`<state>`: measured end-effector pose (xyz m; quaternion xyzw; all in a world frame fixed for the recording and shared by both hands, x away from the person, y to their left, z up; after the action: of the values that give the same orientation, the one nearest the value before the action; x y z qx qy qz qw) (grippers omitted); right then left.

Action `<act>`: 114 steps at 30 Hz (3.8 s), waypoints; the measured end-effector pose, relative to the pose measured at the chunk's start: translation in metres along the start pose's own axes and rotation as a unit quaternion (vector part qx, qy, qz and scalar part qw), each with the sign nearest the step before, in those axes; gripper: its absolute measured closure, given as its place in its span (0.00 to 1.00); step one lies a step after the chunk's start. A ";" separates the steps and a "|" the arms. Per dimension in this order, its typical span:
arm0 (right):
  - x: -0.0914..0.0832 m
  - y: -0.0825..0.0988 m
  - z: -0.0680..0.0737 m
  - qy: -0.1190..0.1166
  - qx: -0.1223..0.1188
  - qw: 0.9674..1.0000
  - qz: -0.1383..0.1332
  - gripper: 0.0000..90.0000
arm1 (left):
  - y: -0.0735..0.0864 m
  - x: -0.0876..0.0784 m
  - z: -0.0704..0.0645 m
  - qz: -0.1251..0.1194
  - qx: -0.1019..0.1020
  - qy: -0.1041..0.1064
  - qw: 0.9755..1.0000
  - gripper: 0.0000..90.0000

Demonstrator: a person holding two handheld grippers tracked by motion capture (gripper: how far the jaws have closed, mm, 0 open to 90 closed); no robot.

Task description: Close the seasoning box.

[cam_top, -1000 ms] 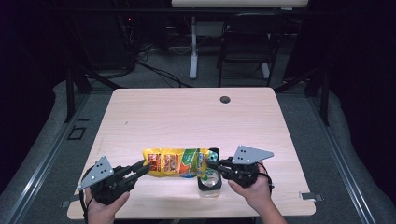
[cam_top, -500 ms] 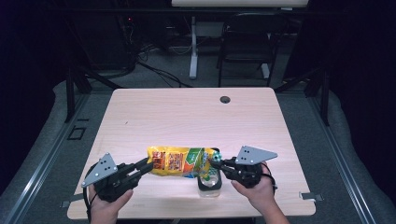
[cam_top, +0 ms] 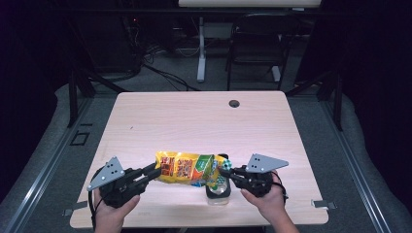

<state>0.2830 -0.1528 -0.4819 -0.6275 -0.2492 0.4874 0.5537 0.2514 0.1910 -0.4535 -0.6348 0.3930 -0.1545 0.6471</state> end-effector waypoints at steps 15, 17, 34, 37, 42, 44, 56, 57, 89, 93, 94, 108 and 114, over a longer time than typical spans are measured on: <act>0.001 0.003 0.000 0.007 0.007 1.000 0.000 0.99 | -0.003 0.000 -0.004 -0.007 0.001 0.010 1.000 0.87; 0.001 0.003 0.000 0.008 0.007 1.000 0.000 0.99 | -0.003 0.000 -0.004 -0.008 0.001 0.010 1.000 0.87; 0.001 0.005 0.000 0.008 0.012 1.000 -0.007 0.99 | -0.003 0.000 -0.005 -0.010 -0.005 0.013 1.000 0.87; 0.001 0.005 0.000 0.007 0.014 1.000 -0.008 0.98 | -0.004 -0.001 -0.006 -0.008 -0.004 0.011 1.000 0.87; 0.001 0.006 0.000 0.009 0.017 1.000 -0.009 0.98 | -0.004 -0.001 -0.007 -0.011 -0.003 0.013 1.000 0.87; 0.001 0.006 0.000 0.011 0.018 1.000 -0.009 0.98 | -0.005 -0.001 -0.008 -0.011 -0.003 0.012 1.000 0.87; 0.000 0.004 0.000 0.025 0.022 0.999 -0.011 0.98 | -0.007 0.002 -0.011 -0.017 0.000 0.019 1.000 0.87; 0.000 0.004 0.000 0.026 0.021 0.999 -0.011 0.98 | -0.007 0.002 -0.011 -0.018 0.000 0.020 1.000 0.87; -0.006 0.008 0.003 0.040 -0.005 0.999 -0.015 0.99 | -0.006 0.009 -0.014 -0.011 0.013 0.018 1.000 0.95; -0.005 0.007 0.002 0.045 -0.009 0.999 -0.012 0.99 | -0.007 0.009 -0.013 -0.012 0.017 0.018 1.000 0.96; -0.005 0.007 0.002 0.048 -0.009 0.999 -0.014 0.99 | -0.008 0.009 -0.014 -0.015 0.019 0.019 1.000 0.97; -0.006 0.009 -0.001 0.035 0.010 0.999 -0.016 0.89 | -0.006 0.008 -0.017 -0.022 0.042 0.012 0.999 0.97; -0.009 0.011 -0.002 0.034 0.013 0.999 -0.011 0.98 | -0.006 0.007 -0.019 -0.024 0.045 0.015 0.999 0.97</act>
<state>0.2789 -0.1640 -0.4892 -0.6335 -0.2307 0.4635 0.5750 0.2444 0.1724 -0.4481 -0.6120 0.3798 -0.1973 0.6650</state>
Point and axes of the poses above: each handheld gripper's, and its own axes: x roughly forward along the jaws, y roughly out of its underside, z roughly to its left, the point moved 2 cm from there along x, roughly forward along the jaws, and after that the axes turned 4 degrees about -y, right-handed, at the moved point
